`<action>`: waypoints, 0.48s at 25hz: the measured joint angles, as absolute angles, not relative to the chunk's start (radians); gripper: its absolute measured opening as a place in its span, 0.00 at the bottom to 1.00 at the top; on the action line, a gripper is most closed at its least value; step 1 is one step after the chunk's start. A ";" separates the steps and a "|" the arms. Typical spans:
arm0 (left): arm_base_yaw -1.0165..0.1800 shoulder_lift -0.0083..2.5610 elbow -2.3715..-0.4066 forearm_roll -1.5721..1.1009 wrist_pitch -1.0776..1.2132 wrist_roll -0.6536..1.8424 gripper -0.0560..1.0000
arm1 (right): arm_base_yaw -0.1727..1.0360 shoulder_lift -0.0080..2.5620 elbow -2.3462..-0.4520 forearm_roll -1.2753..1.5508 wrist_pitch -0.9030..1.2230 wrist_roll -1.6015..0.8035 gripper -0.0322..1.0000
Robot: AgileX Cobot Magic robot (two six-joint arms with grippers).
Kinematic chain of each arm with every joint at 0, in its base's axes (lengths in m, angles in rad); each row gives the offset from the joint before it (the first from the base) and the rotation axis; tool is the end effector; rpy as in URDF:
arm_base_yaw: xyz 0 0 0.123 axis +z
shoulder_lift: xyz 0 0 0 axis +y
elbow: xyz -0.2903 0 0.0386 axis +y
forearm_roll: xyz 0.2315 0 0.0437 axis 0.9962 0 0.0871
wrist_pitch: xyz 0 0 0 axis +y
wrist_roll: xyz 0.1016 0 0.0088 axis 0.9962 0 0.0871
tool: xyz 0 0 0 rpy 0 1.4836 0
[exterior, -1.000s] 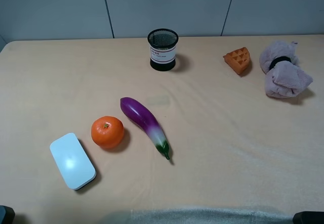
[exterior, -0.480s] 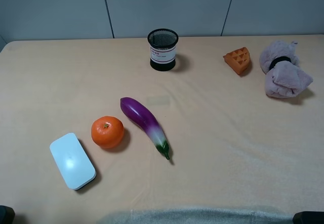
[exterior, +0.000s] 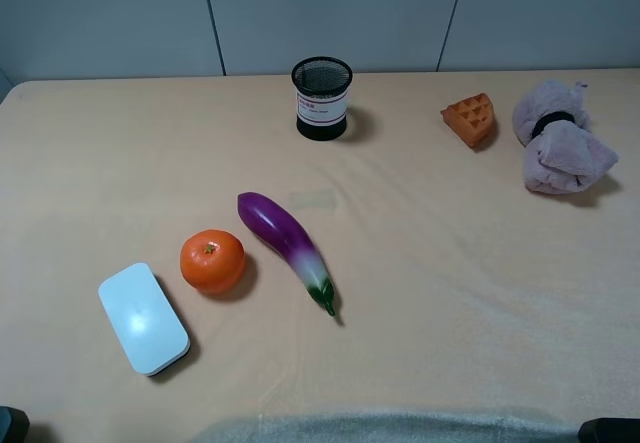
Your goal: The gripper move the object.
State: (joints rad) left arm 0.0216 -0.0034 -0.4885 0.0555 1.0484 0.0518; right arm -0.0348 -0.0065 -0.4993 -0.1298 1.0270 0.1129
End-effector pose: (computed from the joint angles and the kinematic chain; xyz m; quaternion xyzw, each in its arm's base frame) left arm -0.0163 0.0046 0.2624 0.0121 0.8517 0.0469 0.5218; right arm -0.0175 -0.0107 0.2678 0.0636 0.8386 -0.0438 0.5393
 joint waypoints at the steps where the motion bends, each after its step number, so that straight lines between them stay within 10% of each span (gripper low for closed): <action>1: 0.022 -0.003 -0.488 0.056 1.048 0.059 0.95 | -0.035 -0.006 -0.499 -0.130 1.027 0.113 0.70; 12: 0.022 -0.003 -0.488 0.061 1.048 0.068 0.95 | -0.035 -0.006 -0.499 -0.130 1.027 0.113 0.70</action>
